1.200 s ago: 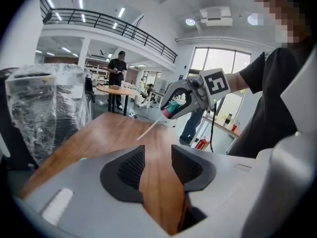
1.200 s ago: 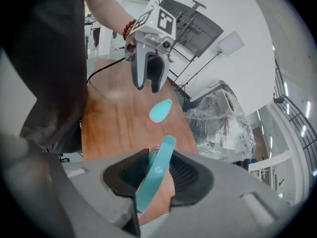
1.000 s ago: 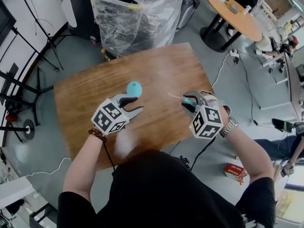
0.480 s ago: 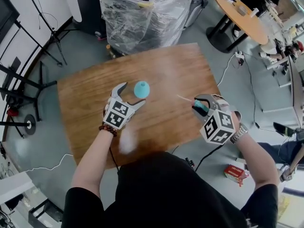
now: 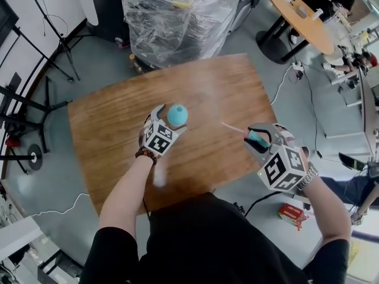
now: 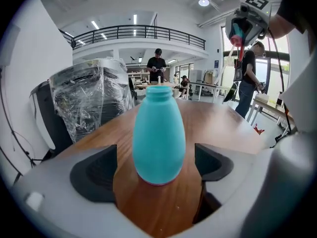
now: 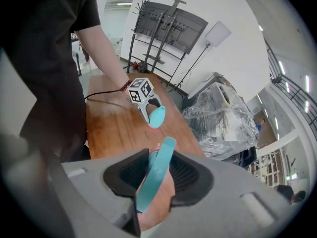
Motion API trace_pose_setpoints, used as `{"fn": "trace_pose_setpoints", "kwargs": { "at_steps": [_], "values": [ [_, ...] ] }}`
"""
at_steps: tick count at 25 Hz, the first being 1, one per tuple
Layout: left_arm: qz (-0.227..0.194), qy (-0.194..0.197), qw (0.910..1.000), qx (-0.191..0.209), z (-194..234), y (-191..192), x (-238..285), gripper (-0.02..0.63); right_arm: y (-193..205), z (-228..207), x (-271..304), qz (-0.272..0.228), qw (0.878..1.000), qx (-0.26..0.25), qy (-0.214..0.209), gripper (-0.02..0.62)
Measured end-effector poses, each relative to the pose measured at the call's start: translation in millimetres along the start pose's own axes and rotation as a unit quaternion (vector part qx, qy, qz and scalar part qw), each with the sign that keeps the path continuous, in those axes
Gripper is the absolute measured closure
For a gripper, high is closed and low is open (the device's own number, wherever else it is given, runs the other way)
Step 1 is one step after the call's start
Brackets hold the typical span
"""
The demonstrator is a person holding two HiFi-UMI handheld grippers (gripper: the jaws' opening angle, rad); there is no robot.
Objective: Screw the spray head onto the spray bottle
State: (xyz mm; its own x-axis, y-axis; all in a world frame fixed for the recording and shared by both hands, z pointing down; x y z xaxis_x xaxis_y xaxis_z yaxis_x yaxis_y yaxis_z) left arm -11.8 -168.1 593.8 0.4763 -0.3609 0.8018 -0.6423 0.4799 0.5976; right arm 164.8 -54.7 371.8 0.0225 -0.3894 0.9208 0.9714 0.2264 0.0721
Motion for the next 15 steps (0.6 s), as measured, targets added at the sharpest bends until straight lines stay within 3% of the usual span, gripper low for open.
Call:
{"fn": "trace_pose_setpoints", "kwargs": {
  "at_steps": [9,13,15],
  "values": [
    [0.036,0.004,0.9993,-0.001,3,12,34,0.100,6,7,-9,-0.001,1.000,0.022,-0.009,0.474],
    [0.041,0.003,0.9991,0.007,3,11,36,0.171,6,10,-12,-0.003,1.000,0.024,-0.010,0.474],
    [0.042,-0.004,0.9990,0.014,5,8,32,0.175,4,9,-15,-0.006,1.000,0.023,-0.009,0.474]
  ]
}}
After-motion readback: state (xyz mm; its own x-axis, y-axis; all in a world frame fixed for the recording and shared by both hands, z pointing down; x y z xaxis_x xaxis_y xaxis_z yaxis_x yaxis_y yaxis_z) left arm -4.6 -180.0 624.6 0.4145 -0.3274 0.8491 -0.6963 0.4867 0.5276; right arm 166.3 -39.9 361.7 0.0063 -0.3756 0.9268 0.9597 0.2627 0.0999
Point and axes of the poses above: the fingertips, and each gripper's own axes: x forward along the fingers, z to its left, y out of its underside, the point moved 3 cm from there along -x, backward along the fingers, and after that the axes turned 15 degrees about z, right-handed, at the moved point
